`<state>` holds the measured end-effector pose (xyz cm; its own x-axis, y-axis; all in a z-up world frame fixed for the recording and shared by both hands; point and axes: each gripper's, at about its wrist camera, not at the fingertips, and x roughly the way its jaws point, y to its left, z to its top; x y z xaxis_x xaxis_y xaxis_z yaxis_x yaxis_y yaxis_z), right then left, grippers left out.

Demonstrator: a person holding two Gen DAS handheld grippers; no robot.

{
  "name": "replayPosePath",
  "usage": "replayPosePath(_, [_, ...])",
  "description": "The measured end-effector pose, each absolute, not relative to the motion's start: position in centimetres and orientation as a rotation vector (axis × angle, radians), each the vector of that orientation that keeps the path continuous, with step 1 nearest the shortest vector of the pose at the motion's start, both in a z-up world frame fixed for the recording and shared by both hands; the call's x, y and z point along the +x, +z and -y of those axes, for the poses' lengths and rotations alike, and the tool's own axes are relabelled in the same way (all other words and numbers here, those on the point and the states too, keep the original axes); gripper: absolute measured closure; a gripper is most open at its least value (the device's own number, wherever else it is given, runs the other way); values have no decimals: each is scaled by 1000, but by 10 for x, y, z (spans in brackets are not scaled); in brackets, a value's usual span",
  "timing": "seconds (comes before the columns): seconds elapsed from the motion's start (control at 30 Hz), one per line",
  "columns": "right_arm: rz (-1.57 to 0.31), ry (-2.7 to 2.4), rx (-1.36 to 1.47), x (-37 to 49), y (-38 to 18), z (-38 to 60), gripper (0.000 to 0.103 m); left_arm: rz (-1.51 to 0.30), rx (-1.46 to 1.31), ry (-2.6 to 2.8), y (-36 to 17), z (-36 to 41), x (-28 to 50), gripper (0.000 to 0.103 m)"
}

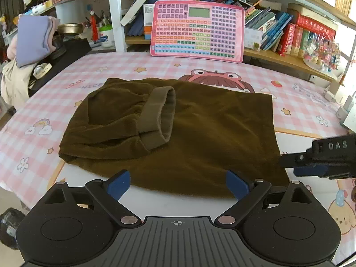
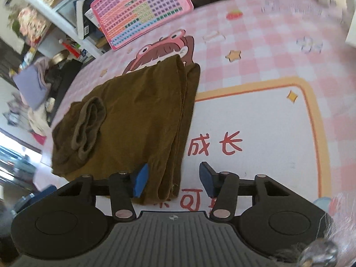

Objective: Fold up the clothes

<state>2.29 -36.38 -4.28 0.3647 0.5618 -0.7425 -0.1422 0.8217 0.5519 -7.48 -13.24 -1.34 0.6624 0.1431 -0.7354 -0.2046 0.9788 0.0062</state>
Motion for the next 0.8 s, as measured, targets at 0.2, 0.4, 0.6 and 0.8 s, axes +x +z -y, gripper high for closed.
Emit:
replayPosePath(0.2, [-1171,498,523,36,-51,372,61,-867,-62,190,-15,144,-69,8])
replayPosePath(0.4, [-1235,542,651,53,-65,371,69,-892,53,66,-21,173,-62,9])
replayPosePath(0.6, [-1275,570,703,64,-67,370,89,-910,182,-71,-26,205,-55,9])
replayPosePath(0.8, [-1254,625,739,67,-52,370,89,-900,412,-113,-43,238,-39,11])
